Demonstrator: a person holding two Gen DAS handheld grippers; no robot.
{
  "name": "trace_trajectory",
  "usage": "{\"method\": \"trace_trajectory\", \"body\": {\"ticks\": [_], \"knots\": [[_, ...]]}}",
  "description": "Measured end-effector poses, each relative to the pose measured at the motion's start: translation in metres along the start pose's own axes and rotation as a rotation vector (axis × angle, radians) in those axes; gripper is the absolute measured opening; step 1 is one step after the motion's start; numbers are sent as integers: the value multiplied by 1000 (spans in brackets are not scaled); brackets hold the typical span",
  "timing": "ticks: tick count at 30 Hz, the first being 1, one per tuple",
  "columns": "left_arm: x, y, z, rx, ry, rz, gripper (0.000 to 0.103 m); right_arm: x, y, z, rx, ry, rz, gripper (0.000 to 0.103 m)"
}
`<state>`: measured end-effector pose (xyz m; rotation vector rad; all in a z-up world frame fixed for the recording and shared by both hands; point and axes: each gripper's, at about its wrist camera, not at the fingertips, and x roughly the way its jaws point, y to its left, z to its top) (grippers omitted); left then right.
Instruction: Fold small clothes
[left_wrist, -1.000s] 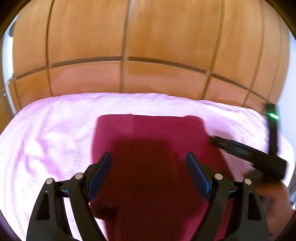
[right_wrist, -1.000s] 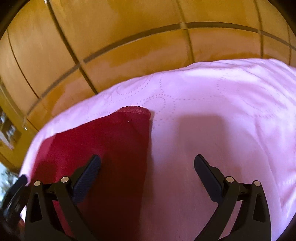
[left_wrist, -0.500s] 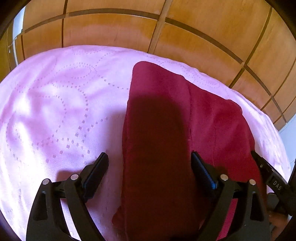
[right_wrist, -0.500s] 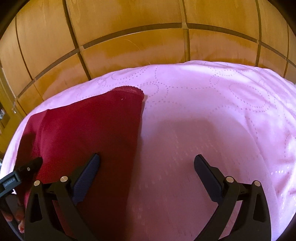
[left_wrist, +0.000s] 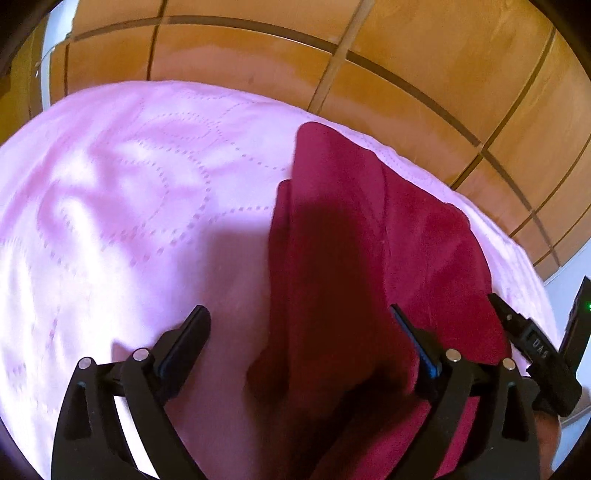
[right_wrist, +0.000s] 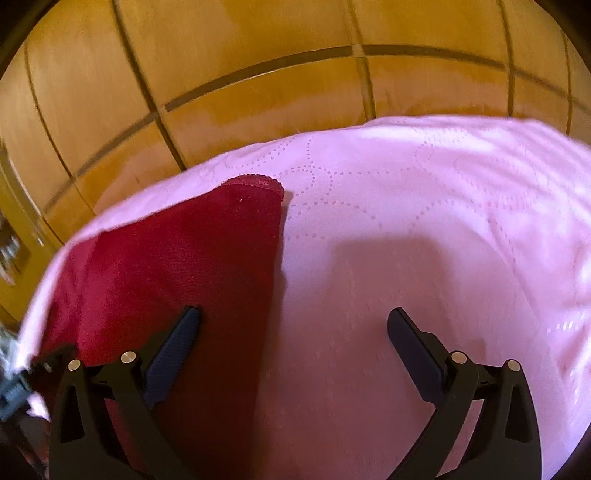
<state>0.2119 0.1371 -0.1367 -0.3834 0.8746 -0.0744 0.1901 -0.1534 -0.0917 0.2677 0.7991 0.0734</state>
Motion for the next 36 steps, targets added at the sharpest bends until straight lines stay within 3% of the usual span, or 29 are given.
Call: {"method": "trace_trajectory", "body": {"ticks": [5, 12, 17, 20, 24, 28, 36], "knots": [[-11, 7, -7, 25, -19, -4, 97, -22, -23, -21, 148, 3, 93, 99], [-10, 19, -7, -36, 4, -82, 98, -41, -25, -34, 127, 30, 198, 99], [-12, 22, -5, -26, 43, -128, 98, -45, -20, -37, 100, 62, 266, 95], [-9, 22, -3, 12, 67, -134, 98, -41, -16, -37, 115, 84, 319, 90], [-5, 24, 3, -2, 98, -194, 98, -32, -8, -34, 131, 130, 397, 76], [3, 25, 6, -60, 157, -291, 98, -20, -4, -31, 162, 178, 449, 75], [10, 7, 0, 29, 196, -306, 97, 2, 5, -22, 192, 204, 500, 75]]}}
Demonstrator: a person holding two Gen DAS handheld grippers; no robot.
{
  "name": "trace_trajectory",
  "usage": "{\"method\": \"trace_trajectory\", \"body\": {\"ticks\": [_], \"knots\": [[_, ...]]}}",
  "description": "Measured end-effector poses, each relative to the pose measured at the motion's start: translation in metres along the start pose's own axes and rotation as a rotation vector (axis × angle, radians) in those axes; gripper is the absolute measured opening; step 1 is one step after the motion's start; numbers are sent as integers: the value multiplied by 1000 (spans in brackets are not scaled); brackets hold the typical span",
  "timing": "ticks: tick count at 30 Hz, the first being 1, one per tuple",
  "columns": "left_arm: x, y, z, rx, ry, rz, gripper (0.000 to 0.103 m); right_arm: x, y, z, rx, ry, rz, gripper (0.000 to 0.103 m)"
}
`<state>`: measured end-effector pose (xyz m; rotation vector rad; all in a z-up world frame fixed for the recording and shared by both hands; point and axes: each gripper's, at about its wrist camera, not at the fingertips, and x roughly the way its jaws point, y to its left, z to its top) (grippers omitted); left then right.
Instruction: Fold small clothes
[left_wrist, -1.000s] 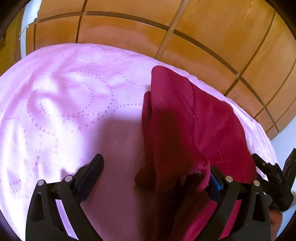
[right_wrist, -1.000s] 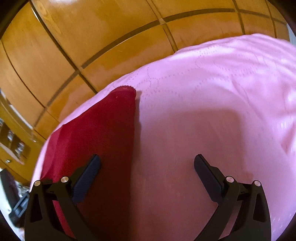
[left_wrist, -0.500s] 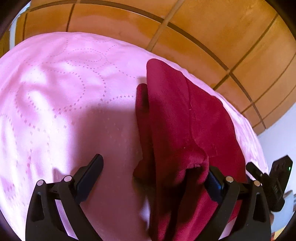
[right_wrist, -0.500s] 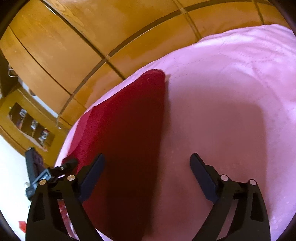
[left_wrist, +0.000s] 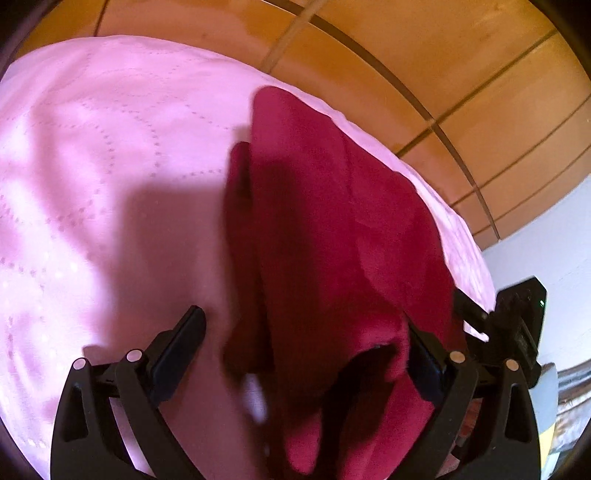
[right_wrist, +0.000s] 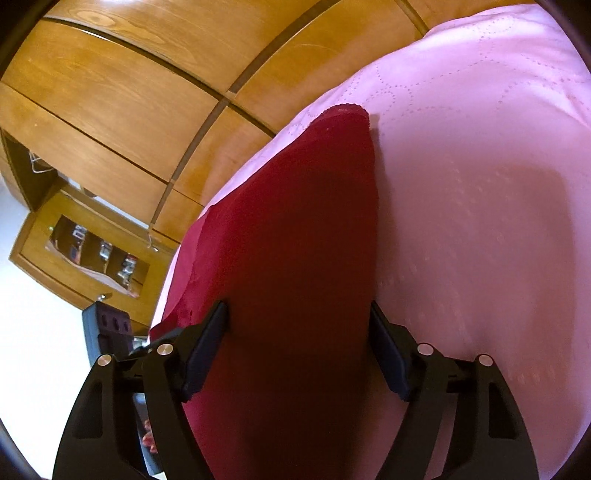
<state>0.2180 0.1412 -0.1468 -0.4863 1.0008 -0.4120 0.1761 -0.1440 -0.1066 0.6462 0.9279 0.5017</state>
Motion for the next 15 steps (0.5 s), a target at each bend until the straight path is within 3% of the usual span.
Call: {"method": "trace_trajectory", "body": {"ticks": [3, 4, 8, 10, 12, 15], "knots": [[6, -11, 1, 45, 14, 15, 93, 3, -1, 2, -14, -3, 1, 75], [8, -14, 0, 69, 16, 41, 85, 3, -1, 2, -24, -3, 0, 74], [8, -17, -1, 106, 12, 71, 74, 1, -3, -1, -54, -10, -20, 69], [5, -25, -1, 134, 3, 85, 55, -1, -2, -5, -69, -19, -37, 67], [1, -36, -4, 174, -12, 97, 45, -2, 5, -8, -99, -34, -61, 63], [-1, -48, -5, 219, -44, 133, 41, -7, 11, -11, -121, -55, -72, 59]]}}
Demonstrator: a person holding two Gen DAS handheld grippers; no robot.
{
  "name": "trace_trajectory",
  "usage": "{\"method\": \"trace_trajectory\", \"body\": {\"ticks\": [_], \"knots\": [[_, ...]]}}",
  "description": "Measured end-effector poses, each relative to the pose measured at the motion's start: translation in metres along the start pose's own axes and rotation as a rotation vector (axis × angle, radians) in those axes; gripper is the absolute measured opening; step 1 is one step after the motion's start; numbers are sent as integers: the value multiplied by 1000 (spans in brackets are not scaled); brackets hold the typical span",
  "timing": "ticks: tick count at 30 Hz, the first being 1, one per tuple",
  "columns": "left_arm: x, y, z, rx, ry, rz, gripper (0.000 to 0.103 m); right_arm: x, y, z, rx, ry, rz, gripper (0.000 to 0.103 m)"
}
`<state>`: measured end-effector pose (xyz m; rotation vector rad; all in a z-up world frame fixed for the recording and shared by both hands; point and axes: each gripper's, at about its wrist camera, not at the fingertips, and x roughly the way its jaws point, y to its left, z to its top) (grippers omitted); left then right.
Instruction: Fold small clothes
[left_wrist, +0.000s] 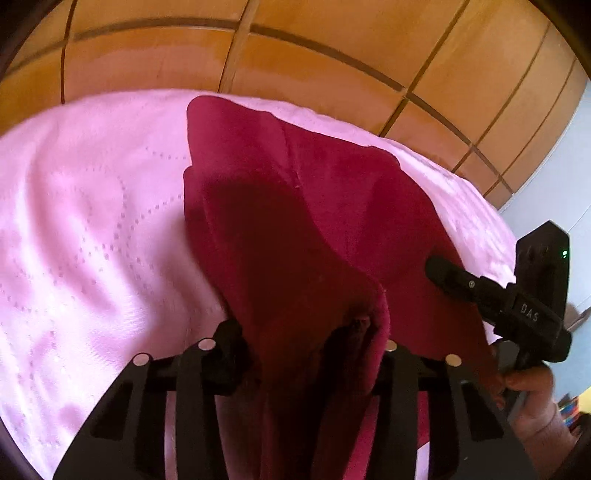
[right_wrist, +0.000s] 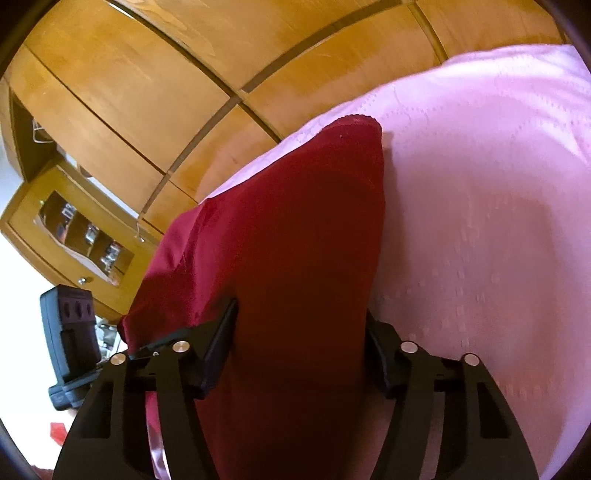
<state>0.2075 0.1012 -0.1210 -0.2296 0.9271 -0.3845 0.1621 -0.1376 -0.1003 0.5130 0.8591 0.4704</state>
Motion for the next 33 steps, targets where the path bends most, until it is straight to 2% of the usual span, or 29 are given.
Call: {"method": "trace_trajectory", "body": {"ticks": [4, 11, 16, 25, 33], "knots": [[-10, 0, -2, -14, -42, -21, 38, -6, 9, -1, -28, -23, -10, 57], [-30, -17, -8, 25, -102, -42, 37, -26, 40, -3, -172, -77, -41, 56], [-41, -33, -10, 78, -132, -39, 37, -48, 47, -4, -206, -123, -46, 56], [-36, -86, 3, 176, -164, -88, 37, -92, 30, 1, -178, -211, -69, 56], [-15, -136, 19, 270, -148, -136, 37, -137, -13, 14, -144, -278, -128, 56]]}}
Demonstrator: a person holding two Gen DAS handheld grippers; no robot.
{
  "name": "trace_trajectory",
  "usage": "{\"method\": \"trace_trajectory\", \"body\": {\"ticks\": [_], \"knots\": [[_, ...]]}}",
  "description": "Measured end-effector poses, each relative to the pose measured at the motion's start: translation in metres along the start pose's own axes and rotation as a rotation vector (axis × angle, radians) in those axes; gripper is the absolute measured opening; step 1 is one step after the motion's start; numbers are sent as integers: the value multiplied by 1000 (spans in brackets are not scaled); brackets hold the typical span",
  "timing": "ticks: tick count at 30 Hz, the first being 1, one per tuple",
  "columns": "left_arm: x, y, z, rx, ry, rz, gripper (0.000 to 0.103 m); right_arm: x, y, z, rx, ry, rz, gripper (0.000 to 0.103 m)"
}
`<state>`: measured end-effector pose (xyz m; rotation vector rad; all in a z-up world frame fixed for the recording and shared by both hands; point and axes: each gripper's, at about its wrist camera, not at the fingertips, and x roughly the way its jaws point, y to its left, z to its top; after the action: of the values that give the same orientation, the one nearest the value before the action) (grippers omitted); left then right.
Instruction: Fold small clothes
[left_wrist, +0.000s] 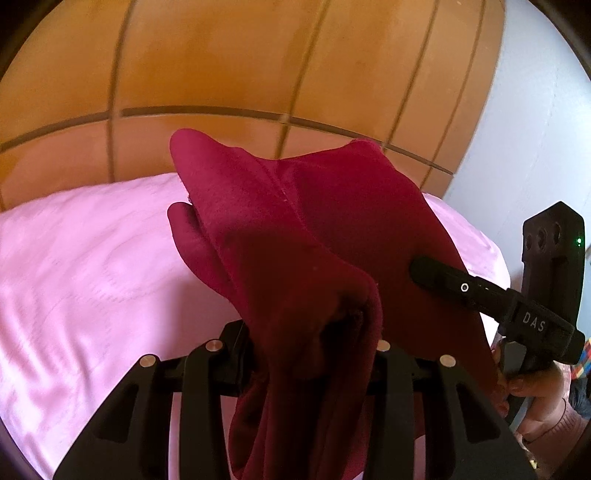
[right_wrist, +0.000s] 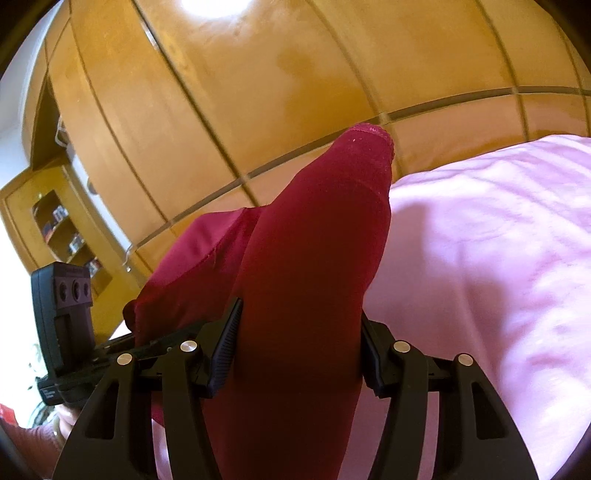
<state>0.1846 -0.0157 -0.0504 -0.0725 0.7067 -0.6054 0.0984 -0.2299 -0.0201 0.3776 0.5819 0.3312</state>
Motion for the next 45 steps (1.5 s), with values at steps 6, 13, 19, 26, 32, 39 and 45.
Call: {"method": "trace_trajectory", "body": {"ticks": [6, 13, 19, 26, 32, 39, 45], "knots": [[46, -36, 20, 61, 17, -47, 37, -21, -40, 10, 0, -50, -89, 56], [97, -80, 40, 140, 46, -101, 37, -42, -95, 18, 35, -92, -183, 56], [144, -103, 54, 160, 70, -118, 39, -48, -134, 27, 61, -120, -262, 56], [197, -104, 55, 204, 129, -23, 60, -21, -198, 9, 219, -55, -330, 63], [149, -86, 52, 138, 61, 9, 74, -60, -200, 2, 284, -127, -378, 78], [142, -120, 92, 148, -37, 83, 73, -55, -192, 50, 197, -129, -565, 84], [213, -128, 95, 225, 119, 255, 75, -14, -214, 57, 159, -8, -746, 89]]}}
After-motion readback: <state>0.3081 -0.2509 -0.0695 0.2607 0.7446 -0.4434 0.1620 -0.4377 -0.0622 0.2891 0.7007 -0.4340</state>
